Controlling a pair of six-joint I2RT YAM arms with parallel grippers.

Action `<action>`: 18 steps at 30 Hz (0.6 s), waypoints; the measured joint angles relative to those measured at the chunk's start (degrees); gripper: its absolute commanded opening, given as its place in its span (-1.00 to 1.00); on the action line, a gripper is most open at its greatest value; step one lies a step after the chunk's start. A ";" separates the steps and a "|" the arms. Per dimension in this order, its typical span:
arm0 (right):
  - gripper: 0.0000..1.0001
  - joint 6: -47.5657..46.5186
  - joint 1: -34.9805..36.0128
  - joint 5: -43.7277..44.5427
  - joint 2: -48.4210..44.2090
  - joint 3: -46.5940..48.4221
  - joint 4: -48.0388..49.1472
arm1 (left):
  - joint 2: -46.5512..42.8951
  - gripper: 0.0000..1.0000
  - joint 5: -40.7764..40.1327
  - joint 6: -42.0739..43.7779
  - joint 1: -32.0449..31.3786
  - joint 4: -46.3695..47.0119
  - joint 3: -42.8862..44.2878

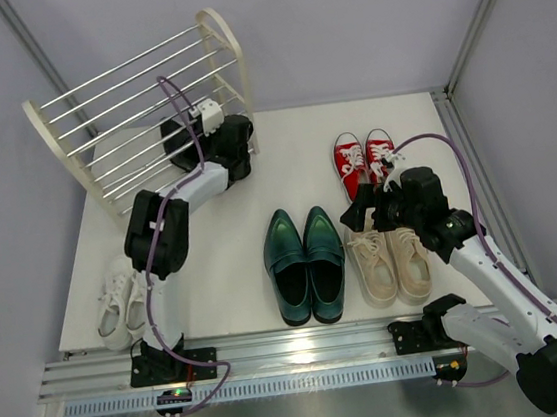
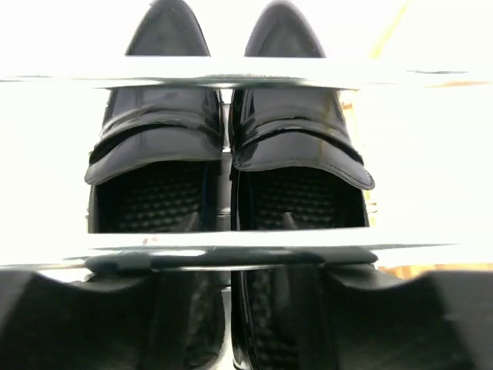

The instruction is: Place and organize the shoes onto the shoe shelf

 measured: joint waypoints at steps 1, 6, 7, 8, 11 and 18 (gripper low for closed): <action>0.95 0.00 0.00 -0.02 0.00 0.00 0.00 | 0.00 0.10 0.22 -0.04 0.09 0.68 0.20; 0.95 0.00 0.00 -0.02 -0.02 -0.02 0.00 | 0.00 0.48 0.98 -1.03 0.15 1.53 0.26; 0.95 0.00 0.00 -0.04 0.00 -0.04 0.02 | -0.07 0.57 1.27 -1.20 0.15 1.53 0.26; 0.95 0.00 0.00 -0.04 -0.02 -0.09 0.02 | -0.20 0.60 1.60 -1.36 0.15 1.60 0.07; 0.95 0.00 0.00 -0.07 -0.02 -0.48 0.17 | -1.92 0.74 2.40 -1.49 0.15 2.14 -1.92; 0.95 0.02 0.00 -0.20 -0.22 -0.76 0.33 | -11.96 0.99 4.15 -0.48 -0.44 1.95 -7.61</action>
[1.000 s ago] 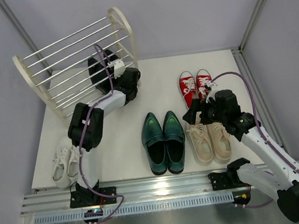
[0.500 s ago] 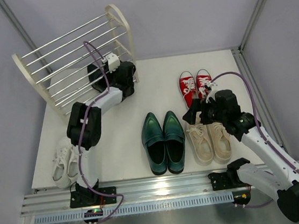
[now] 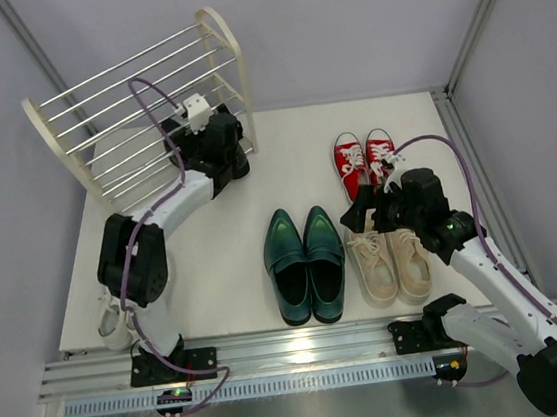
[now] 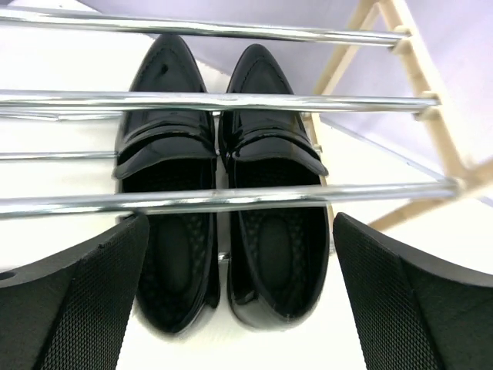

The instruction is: Place and organize the shoes onto the shoe shelf

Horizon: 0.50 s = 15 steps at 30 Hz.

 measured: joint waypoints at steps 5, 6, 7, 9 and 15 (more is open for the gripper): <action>0.95 0.20 0.09 -1.42 -2.73 -0.81 1.01 | -10.58 1.00 1.38 -1.86 -0.46 -11.45 -1.51; 0.95 0.42 0.17 -2.05 -3.63 -1.33 1.68 | -12.41 0.99 1.53 -2.60 -0.42 -14.78 -1.46; 0.95 0.48 0.31 -2.58 -4.26 -1.75 2.08 | -14.27 0.99 1.62 -3.80 -0.37 -18.93 -1.46; 0.95 0.85 0.66 -3.96 -5.25 -2.62 3.10 | -17.68 1.00 1.75 -6.58 -0.33 -29.53 -1.38; 0.95 2.49 3.69 -6.47 -5.53 -4.90 5.11 | -26.47 0.99 2.64 -10.82 1.27 -54.31 -8.37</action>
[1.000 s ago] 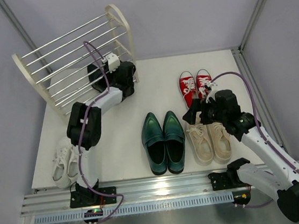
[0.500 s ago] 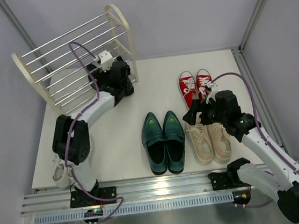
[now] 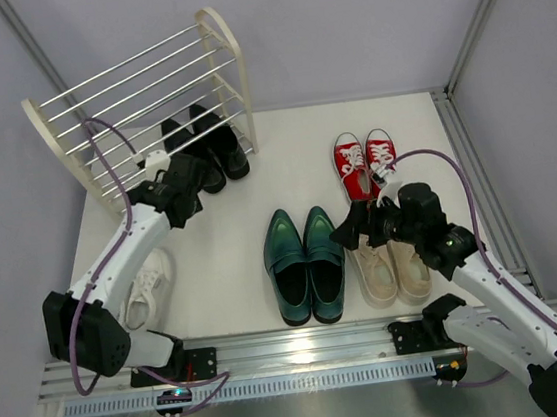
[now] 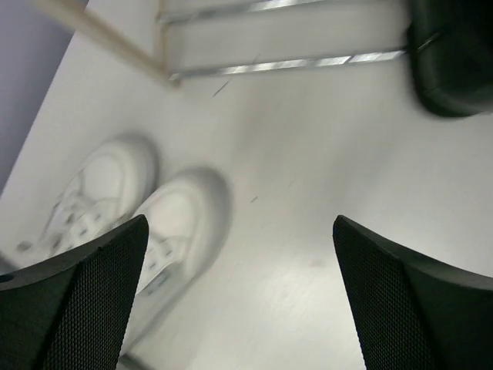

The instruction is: Place and organize the shoes onto the shoe shelf

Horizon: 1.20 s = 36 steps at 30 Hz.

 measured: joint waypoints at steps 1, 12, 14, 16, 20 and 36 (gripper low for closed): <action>0.95 0.35 0.96 -0.13 -0.04 -0.50 0.24 | -1.81 0.99 0.90 0.02 1.22 -3.98 -1.86; 0.95 2.93 15.26 1.05 0.57 -1.18 0.85 | -12.37 0.99 16.41 9.29 14.93 -23.26 -4.57; 0.95 3.13 17.35 1.79 0.55 -1.05 0.42 | -11.74 0.99 20.52 11.23 16.63 -23.91 -4.63; 0.95 3.43 18.82 2.36 0.48 -0.83 -0.22 | -9.55 0.99 23.93 12.17 17.29 -24.59 -4.63; 0.95 4.13 21.16 3.87 0.15 0.24 -1.68 | -3.19 0.99 27.04 11.89 17.94 -25.51 -5.29; 0.95 5.62 25.29 5.60 -6.69 0.11 -2.93 | -1.62 0.99 23.45 9.38 43.60 -27.93 -7.87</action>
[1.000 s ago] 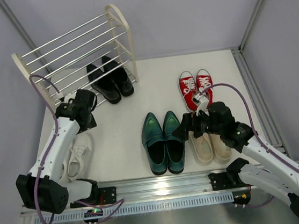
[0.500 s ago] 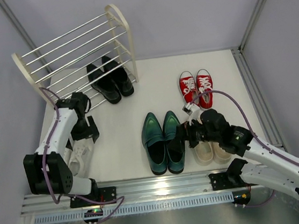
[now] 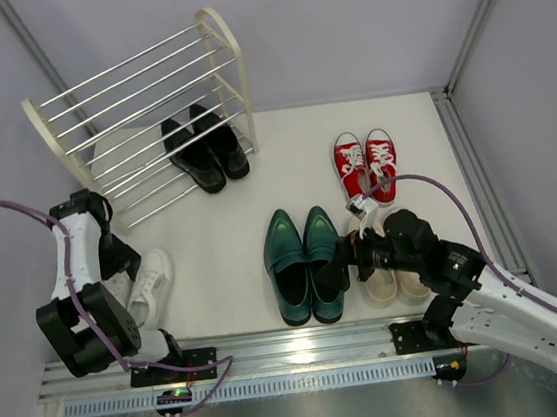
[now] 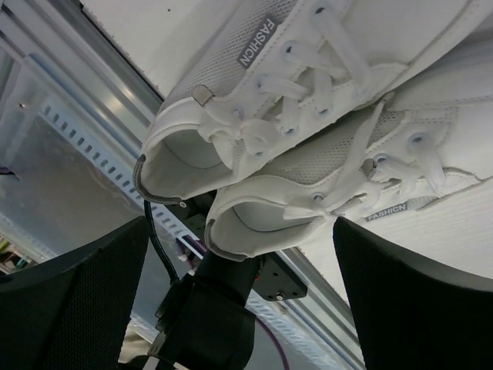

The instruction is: Place and organize the shoes onto the shoe shelf

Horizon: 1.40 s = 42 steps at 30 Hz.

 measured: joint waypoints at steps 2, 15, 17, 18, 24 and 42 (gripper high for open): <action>0.95 0.00 0.02 0.00 -0.13 -0.26 -0.04 | -0.07 0.99 -0.26 -0.20 0.90 -0.42 -0.07; 0.95 0.00 0.15 1.27 -3.56 -0.83 -2.84 | 7.10 0.99 3.04 0.39 5.97 0.11 -2.89; 0.95 0.00 0.17 1.55 -4.09 -0.94 -3.19 | 8.48 0.99 3.23 0.66 6.19 0.68 -3.41; 0.95 0.02 0.17 1.70 -4.24 -0.96 -3.28 | 9.31 0.99 3.32 0.72 6.25 1.07 -3.72; 0.95 0.02 0.17 3.13 -4.59 -1.01 -3.50 | 14.58 0.52 5.25 1.99 6.32 3.21 -4.33; 0.96 0.07 0.17 5.75 -8.00 -1.11 -6.75 | 17.44 -1.00 12.17 6.08 -0.24 3.19 -5.95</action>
